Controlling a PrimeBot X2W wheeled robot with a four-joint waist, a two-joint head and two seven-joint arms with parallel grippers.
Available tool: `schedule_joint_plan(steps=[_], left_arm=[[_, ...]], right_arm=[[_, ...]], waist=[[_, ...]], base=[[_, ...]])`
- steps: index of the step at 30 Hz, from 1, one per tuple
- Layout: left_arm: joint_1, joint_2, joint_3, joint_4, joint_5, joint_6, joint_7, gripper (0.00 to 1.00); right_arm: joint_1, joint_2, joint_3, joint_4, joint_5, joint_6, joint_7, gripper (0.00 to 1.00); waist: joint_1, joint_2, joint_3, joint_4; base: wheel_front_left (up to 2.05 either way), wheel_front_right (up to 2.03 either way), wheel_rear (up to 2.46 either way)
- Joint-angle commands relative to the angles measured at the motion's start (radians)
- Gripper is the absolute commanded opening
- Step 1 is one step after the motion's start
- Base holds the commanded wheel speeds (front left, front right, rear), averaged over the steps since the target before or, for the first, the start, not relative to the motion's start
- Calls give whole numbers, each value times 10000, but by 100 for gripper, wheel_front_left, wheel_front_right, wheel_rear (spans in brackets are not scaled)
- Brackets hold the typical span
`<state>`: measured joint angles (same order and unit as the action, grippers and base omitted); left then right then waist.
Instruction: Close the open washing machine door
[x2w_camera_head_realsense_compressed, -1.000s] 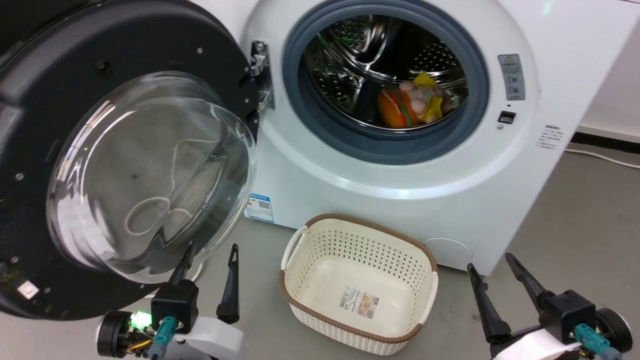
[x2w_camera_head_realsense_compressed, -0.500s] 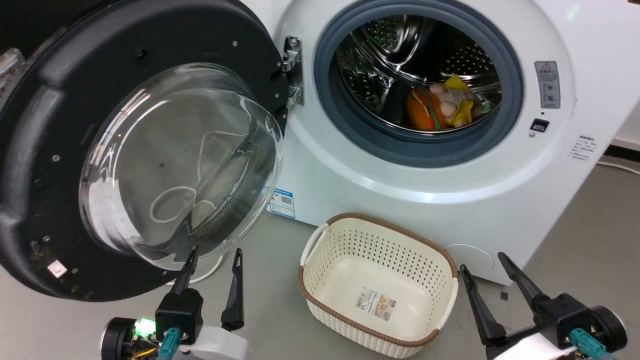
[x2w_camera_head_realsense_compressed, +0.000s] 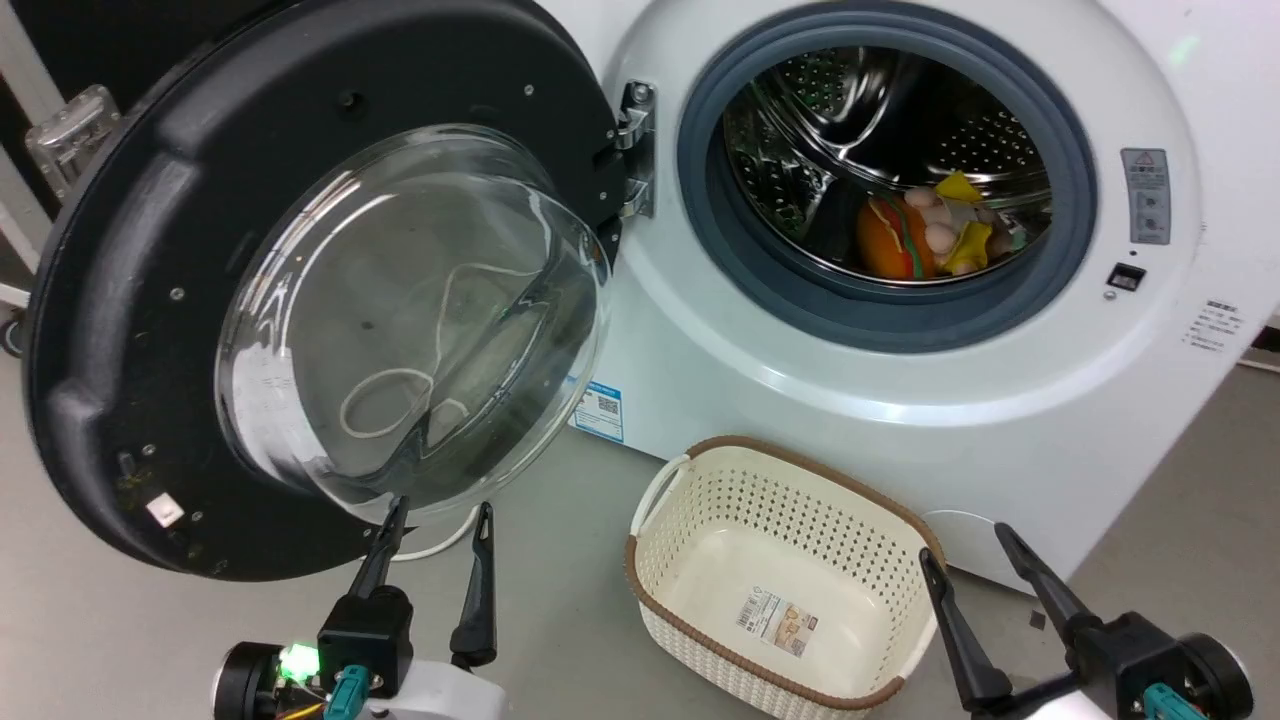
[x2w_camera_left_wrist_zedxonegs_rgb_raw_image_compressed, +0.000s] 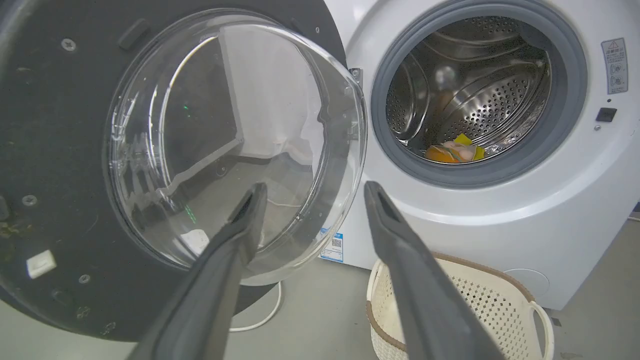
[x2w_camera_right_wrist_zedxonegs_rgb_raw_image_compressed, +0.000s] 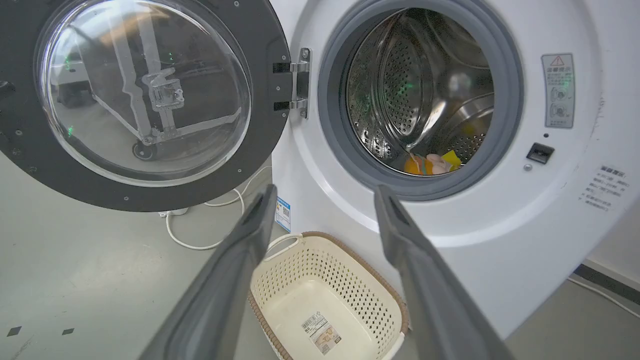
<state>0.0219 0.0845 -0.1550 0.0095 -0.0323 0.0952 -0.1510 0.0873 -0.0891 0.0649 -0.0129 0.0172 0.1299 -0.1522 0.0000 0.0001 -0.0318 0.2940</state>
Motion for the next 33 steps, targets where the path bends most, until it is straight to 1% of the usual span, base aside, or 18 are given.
schedule_joint_plan(steps=[1, 7, 8, 9, 11, 15, 16, 18, 21, 24, 26, 28, 30, 33], left_arm=[[144, 47, -68, 33, -66, 60, -91, 100], [186, 20, -188, 112, -161, 123, -217, 100], [201, 10, -220, 133, -204, 109, -238, 41], [200, 2, -264, 132, -240, 80, -258, 0], [190, -5, -360, 113, -278, 25, -300, 0], [97, -93, -182, -475, -471, 187, -384, 0], [-29, -130, 268, -1270, -671, 325, -447, 0], [-148, -99, 681, -1787, -812, 349, -488, 0], [-433, 31, 1555, -2346, -1295, 300, -551, 0], [-935, 214, 2741, -2638, -2205, 249, -613, 0], [-1377, 489, 3592, -2660, -2966, 221, -614, 0], [-1934, 881, 4445, -2507, -3784, 209, -436, 0], [-2510, 1376, 5205, -2206, -4494, 299, -32, 0], [-3344, 2205, 5987, -1548, -5352, 492, 846, 0]], right_arm=[[206, 8, 22, -62, 8, 5, -79, 100], [349, -32, 94, -102, 4, 5, -205, 100], [365, -50, 108, -116, 7, 5, -226, 100], [374, -77, 121, -136, 10, 5, -247, 100], [381, -145, 152, -180, 25, 5, -288, 100], [357, -345, 243, -278, 91, 6, -372, 100], [338, -526, 289, -365, 159, 6, -435, 100], [339, -639, 318, -429, 191, 6, -476, 100], [321, -828, 358, -517, 250, 6, -535, 100], [262, -1009, 422, -600, 321, 6, -594, 100], [221, -1114, 458, -660, 370, 7, -634, 100], [180, -1221, 460, -705, 434, 7, -676, 100], [140, -1331, 483, -744, 493, 7, -718, 100], [86, -1494, 526, -791, 583, 7, -782, 100]], waist=[[0, -1, -8, 48], [0, -1, 28, 248], [0, -1, 63, 276], [0, -1, 104, 303], [0, -1, 191, 348], [0, -1, 404, 388], [0, -1, 596, 367], [0, -1, 720, 341], [0, -1, 920, 281], [0, -1, 1118, 186], [0, -1, 1246, 111], [0, -1, 1381, 57], [0, -1, 1509, 6], [0, -1, 1695, -65]], base=[[0, 0, 0], [0, 0, 0], [0, 0, 0], [0, 0, 0], [0, 0, 0], [0, 0, 0], [0, 0, 0], [0, 0, 0], [0, 0, 0], [0, 0, 0], [0, 0, 0], [0, 0, 0], [0, 0, 0], [0, 0, 0]])
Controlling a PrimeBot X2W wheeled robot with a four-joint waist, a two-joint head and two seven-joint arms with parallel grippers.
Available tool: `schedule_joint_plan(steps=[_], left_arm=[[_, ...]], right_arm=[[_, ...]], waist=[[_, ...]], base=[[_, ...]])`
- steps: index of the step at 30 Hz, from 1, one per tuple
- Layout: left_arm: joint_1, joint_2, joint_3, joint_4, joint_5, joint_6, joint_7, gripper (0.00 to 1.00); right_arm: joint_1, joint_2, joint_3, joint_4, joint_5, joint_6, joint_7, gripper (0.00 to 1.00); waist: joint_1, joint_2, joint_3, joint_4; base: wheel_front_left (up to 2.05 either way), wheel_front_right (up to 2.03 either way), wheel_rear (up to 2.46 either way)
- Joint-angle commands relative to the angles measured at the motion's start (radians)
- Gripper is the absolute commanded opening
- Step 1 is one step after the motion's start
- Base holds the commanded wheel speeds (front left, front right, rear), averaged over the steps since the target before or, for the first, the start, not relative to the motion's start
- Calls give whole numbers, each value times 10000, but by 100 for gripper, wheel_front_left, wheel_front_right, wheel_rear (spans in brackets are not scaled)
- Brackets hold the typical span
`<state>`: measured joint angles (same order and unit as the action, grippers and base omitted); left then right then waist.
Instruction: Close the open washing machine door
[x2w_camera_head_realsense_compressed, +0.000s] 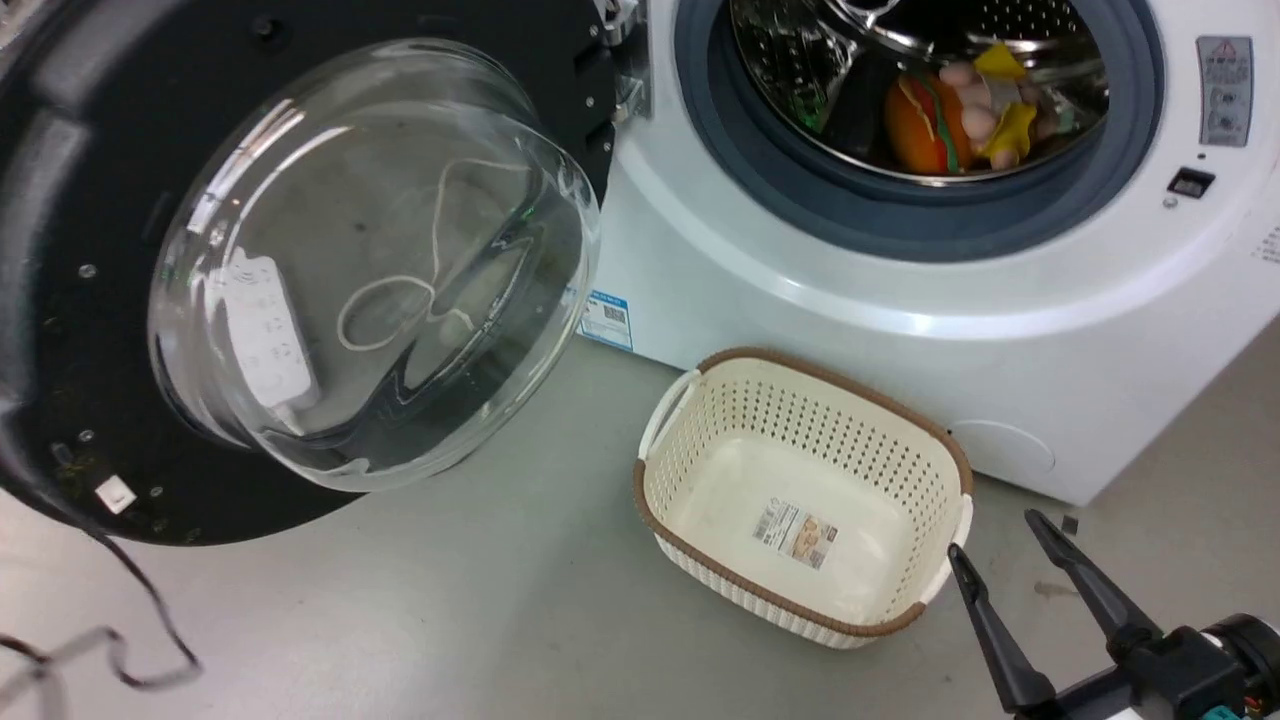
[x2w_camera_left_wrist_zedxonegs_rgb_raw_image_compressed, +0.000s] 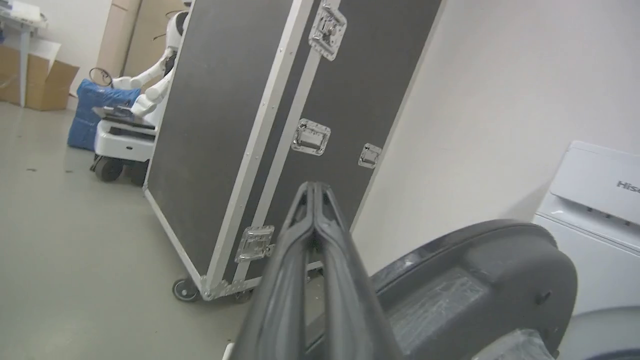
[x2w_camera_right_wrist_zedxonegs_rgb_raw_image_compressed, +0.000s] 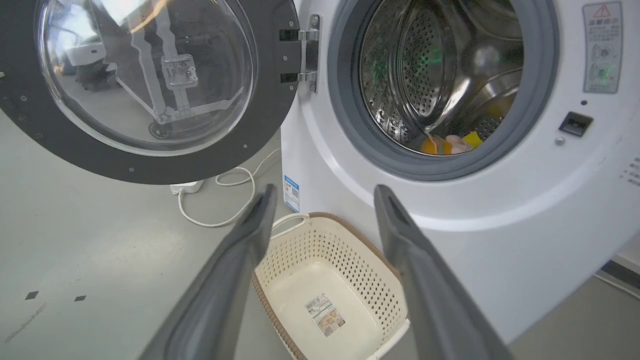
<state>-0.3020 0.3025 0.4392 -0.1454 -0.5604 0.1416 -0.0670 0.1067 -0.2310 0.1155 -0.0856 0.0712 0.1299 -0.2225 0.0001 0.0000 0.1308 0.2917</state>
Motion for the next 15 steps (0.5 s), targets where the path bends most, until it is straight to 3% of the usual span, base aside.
schedule_joint_plan(steps=[1, 5, 11, 15], left_arm=[[-386, 231, 233, 297, -417, 130, 397, 0], [-1235, 1046, 563, 1654, -1387, 508, 1959, 0], [-2324, 1159, 1125, 3249, -3759, 1227, 4638, 0], [-2429, 1184, 1356, 3444, -5098, 1395, 6342, 0]], right_arm=[[-126, -121, 30, -84, 68, 7, -100, 100], [-197, -298, 90, -151, 166, 7, -186, 100], [-321, -533, 275, -220, 299, 8, -314, 100], [-390, -672, 339, -229, 395, 8, -391, 100]], waist=[[-1, 0, 130, -58], [-1, 0, 361, -103], [-1, 0, 635, -168], [-1, 0, 755, -230]], base=[[0, 0, 0], [0, 0, 0], [0, 0, 0], [0, 0, 0]])
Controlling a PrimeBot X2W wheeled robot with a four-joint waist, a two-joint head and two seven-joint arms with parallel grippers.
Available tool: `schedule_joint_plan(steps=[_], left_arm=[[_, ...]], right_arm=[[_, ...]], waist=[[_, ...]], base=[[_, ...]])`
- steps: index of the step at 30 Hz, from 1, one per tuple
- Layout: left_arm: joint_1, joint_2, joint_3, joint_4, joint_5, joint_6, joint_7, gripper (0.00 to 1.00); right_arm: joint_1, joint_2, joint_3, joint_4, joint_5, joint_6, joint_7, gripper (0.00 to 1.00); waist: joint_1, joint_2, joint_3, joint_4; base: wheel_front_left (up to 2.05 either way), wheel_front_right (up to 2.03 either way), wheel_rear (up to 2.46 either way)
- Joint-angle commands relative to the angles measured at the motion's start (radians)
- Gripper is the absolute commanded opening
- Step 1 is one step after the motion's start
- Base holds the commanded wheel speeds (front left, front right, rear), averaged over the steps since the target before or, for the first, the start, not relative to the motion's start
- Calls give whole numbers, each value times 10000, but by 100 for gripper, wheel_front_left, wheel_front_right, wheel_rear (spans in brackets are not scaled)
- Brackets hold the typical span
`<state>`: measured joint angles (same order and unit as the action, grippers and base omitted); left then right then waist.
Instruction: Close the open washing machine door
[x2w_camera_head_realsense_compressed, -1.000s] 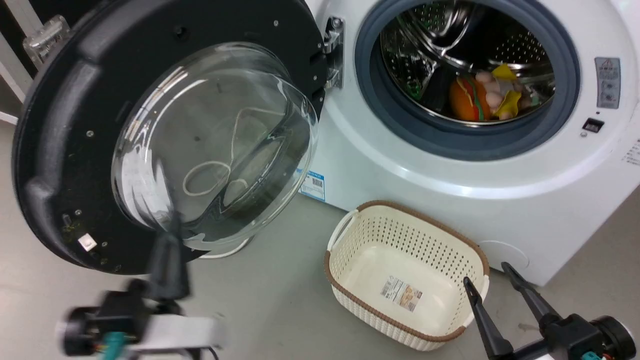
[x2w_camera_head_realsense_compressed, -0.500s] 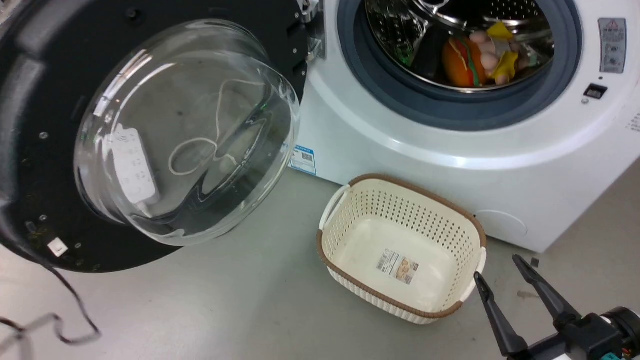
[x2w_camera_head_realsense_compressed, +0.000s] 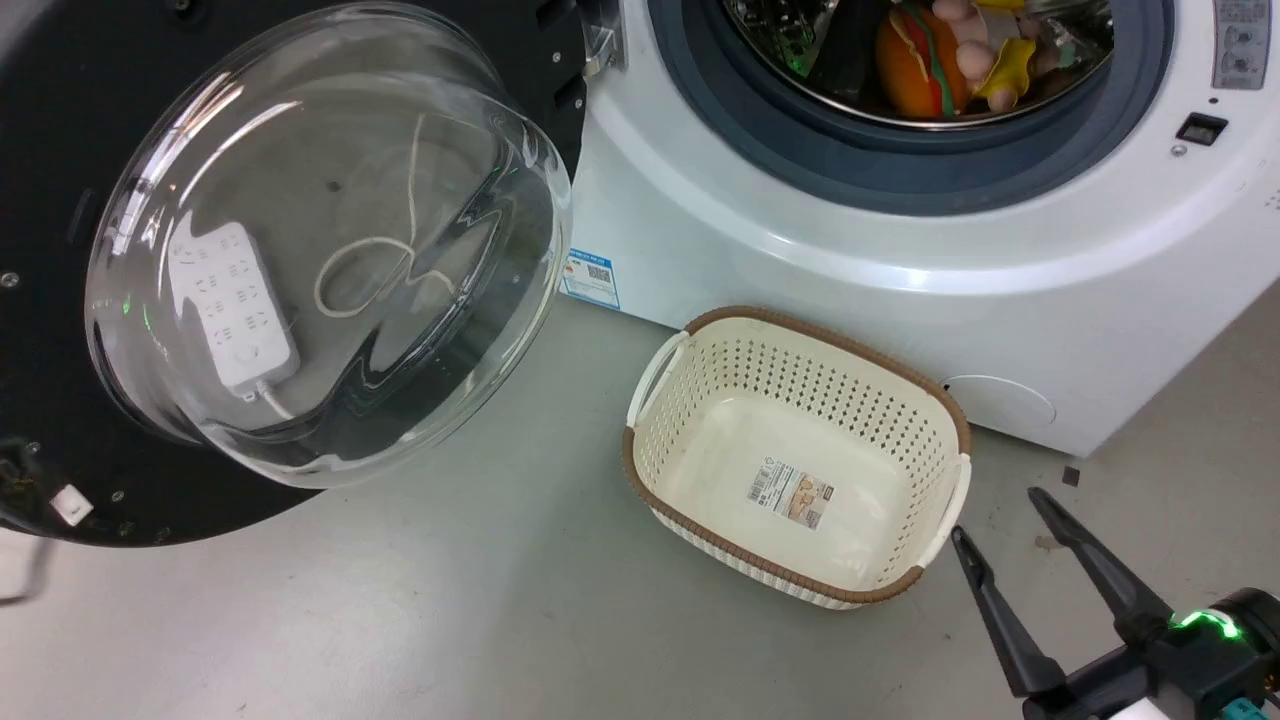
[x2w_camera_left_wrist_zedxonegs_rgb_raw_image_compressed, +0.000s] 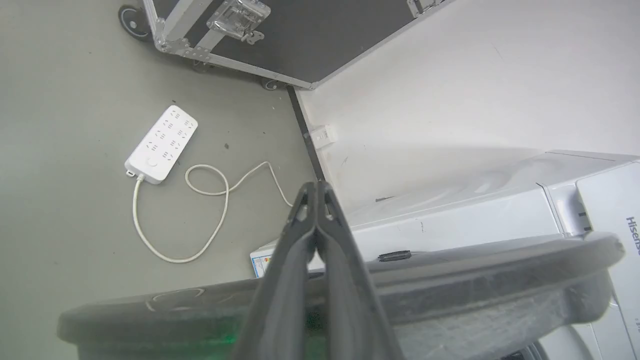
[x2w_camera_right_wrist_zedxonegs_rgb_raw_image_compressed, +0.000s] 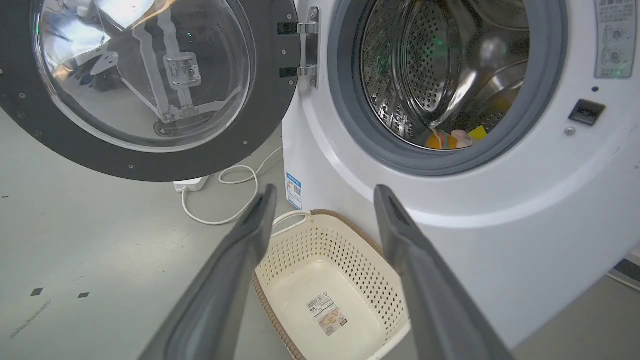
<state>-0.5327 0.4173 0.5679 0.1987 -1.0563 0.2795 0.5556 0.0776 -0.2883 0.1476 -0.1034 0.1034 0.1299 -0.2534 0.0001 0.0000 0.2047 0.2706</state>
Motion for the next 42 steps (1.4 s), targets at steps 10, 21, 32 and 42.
schedule_joint_plan(steps=[10, 21, 32, 42], left_arm=[[1367, -213, 38, -1399, -1630, -532, 2628, 0], [3311, -1752, -1062, -3398, -2794, -1531, 4245, 0], [4968, -3641, -3764, -4377, -2857, -2767, 2803, 0], [4465, -3669, -7581, -3221, -3043, -3411, -673, 0]], right_arm=[[-125, -28, -61, 150, 93, 8, -83, 100], [-145, 578, -576, 555, -249, 8, -83, 100], [-272, 736, -1132, 716, -565, 8, -83, 100], [-650, 439, -1316, 750, -250, 8, -80, 100]], waist=[[-1, 0, -292, -264], [-1, 0, -1247, -596], [-1, 0, -1414, -2069], [-1, 0, -448, -3939]], base=[[0, 0, 0], [0, 0, 0], [0, 0, 0], [0, 0, 0]])
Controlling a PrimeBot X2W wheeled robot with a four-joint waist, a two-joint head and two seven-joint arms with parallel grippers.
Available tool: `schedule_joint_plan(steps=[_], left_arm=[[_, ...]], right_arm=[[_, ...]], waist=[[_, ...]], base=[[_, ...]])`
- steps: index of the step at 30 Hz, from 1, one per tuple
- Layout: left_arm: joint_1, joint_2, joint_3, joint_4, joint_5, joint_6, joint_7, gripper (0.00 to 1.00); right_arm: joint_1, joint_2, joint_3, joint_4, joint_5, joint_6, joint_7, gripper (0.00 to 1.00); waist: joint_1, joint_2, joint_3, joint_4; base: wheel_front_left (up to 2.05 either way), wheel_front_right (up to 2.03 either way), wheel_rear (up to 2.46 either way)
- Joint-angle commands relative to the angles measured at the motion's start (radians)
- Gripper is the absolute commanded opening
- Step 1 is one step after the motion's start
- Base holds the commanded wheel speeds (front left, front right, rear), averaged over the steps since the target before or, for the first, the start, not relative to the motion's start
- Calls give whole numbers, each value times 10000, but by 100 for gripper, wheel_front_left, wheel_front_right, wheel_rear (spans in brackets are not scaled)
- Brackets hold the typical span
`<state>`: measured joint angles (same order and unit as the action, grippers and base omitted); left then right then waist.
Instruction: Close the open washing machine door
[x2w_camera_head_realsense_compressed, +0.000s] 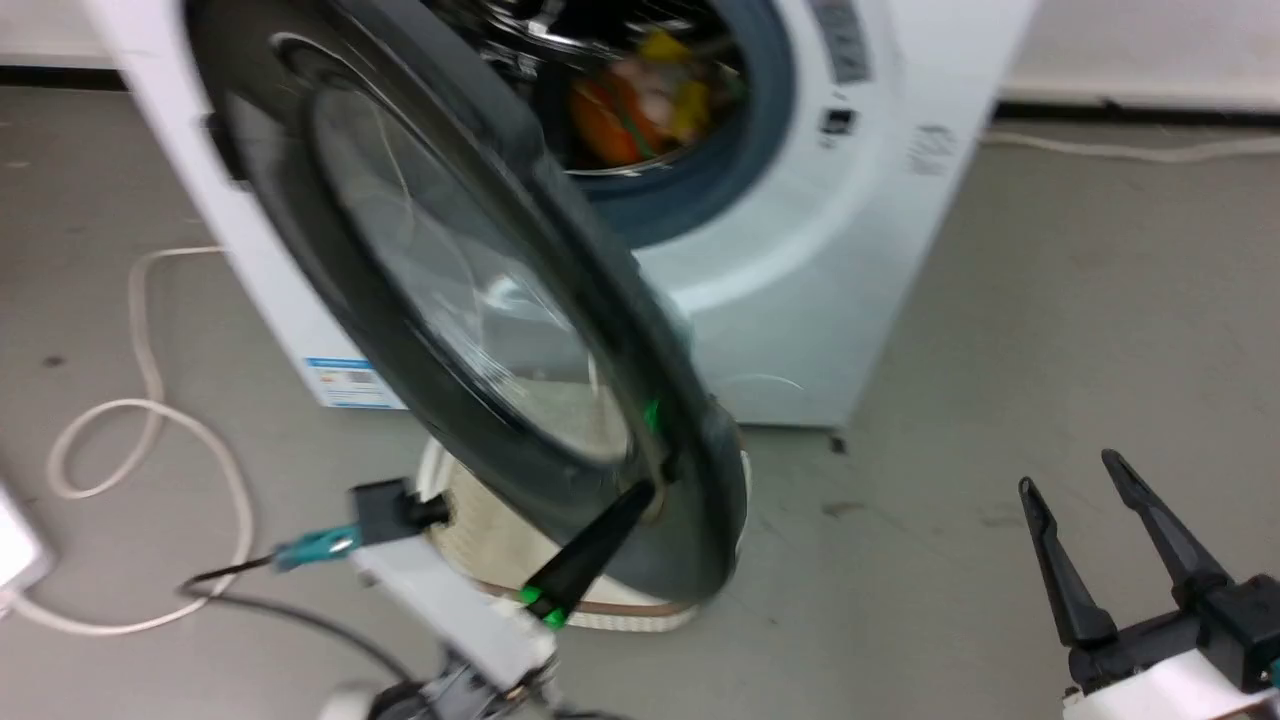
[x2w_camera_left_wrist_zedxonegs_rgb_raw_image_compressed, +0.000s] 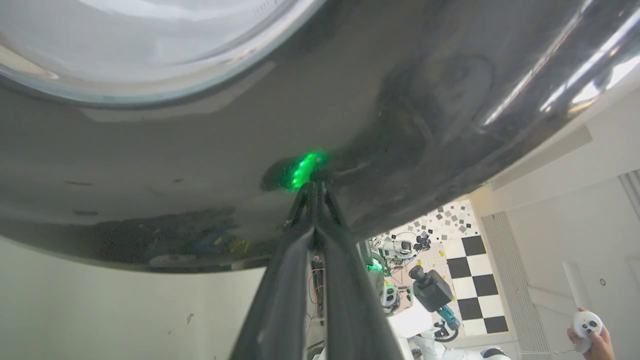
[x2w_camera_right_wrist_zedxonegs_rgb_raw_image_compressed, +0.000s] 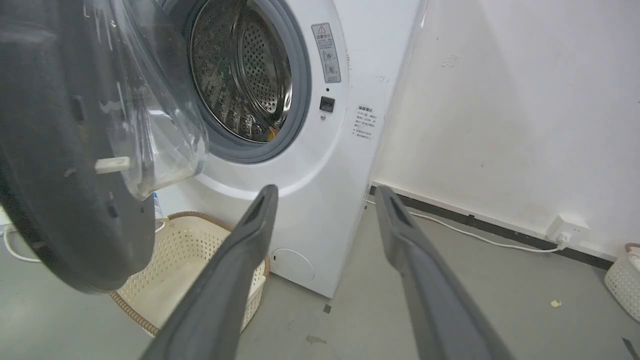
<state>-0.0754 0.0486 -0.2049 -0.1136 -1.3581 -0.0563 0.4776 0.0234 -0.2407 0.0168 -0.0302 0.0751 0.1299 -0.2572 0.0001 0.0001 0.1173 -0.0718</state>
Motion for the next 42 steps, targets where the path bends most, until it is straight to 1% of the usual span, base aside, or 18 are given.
schedule_joint_plan(steps=[1, 4, 8, 12, 15, 22, 24, 28, 29, 30, 33, 34, 36, 38, 39, 40, 41, 42], left_arm=[[-351, 19, -200, 145, -15, -96, -279, 0], [-1254, 18, -1031, 954, -236, -145, -1624, 0], [-2722, 18, -1704, 2257, -449, 117, -3698, 0], [-4291, 17, -2033, 3748, -651, 370, -5594, 0], [-5348, 17, -2069, 4879, -795, 318, -6708, 0], [-6731, 17, -1821, 6778, -1150, -340, -7355, 0], [-6617, 17, -2098, 7158, -1131, -607, -7384, 0], [-5879, 18, -2214, 6865, -546, -718, -7389, 0], [-5618, 38, -2262, 6692, -203, -728, -7390, 16], [-5324, 101, -2291, 6472, 193, -733, -7390, 97], [-4258, 377, -2323, 5576, 1572, -739, -7391, 100], [-3191, 705, -1663, 4772, 3249, -741, -7392, 100], [-2513, 871, -1080, 4221, 4795, -707, -7392, 100], [-1850, 860, -559, 3631, 6244, -574, -7392, 100], [-1850, 860, -559, 3631, 6244, -574, -7392, 100], [-1252, 777, -36, 3031, 7582, -319, -7392, 100], [-1252, 777, -36, 3031, 7582, -319, -7392, 100], [-720, 720, 273, 2506, 8891, -52, -7392, 100]], right_arm=[[-165, -50, -10, 42, 75, 8, -42, 100], [-378, -51, -2, 84, 205, 8, -43, 100], [-651, -3, 40, 168, 388, 8, -44, 100], [-829, 86, 88, 299, 536, 8, -44, 100], [-931, 155, 137, 404, 624, 8, -44, 100], [-969, 282, 257, 436, 632, 8, -45, 100], [-888, 238, 304, 322, 627, 8, -45, 100], [-670, 174, 294, 176, 548, 8, -45, 100], [-597, 160, 285, 137, 522, 8, -45, 100], [-517, 150, 291, 98, 496, 8, -45, 100], [-196, 130, 247, -15, 396, 8, -45, 100], [156, 140, 164, -95, 299, 8, -45, 100], [317, 137, 231, -136, 229, 8, -45, 100], [444, 165, 285, -218, 162, 8, -45, 100], [444, 165, 285, -218, 162, 8, -45, 100], [525, 189, 274, -296, 131, 8, -45, 100], [525, 189, 274, -296, 131, 8, -45, 100], [618, 234, 274, -352, 91, 8, -45, 100]], waist=[[-1, -1, 544, -727], [-1, -1, 873, -1372], [-1, -1, 1291, -2221], [-1, -1, 1601, -2878], [-1, -1, 1741, -3206], [-1, -1, 1705, -3246], [-1, -1, 1426, -2860], [-1, -1, 978, -2286], [-1, -1, 856, -2123], [-1, -1, 740, -1973], [-1, -1, 313, -1385], [-1, -1, 8, -796], [-1, -1, -161, -471], [-1, -1, -320, -169], [-1, -1, -320, -169], [-1, -1, -425, 78], [-1, -1, -425, 78], [-1, -1, -543, 291]], base=[[0, 0, 0], [0, 0, 0], [0, 0, 0], [0, 0, 0], [0, 0, 0], [0, 0, 0], [0, 0, 0], [0, 0, 0], [0, 0, 0], [0, 0, 0], [0, 0, 0], [0, 0, 0], [0, 0, 0], [0, 0, 0], [0, 0, 0], [0, 0, 0], [0, 0, 0], [0, 0, 0]])
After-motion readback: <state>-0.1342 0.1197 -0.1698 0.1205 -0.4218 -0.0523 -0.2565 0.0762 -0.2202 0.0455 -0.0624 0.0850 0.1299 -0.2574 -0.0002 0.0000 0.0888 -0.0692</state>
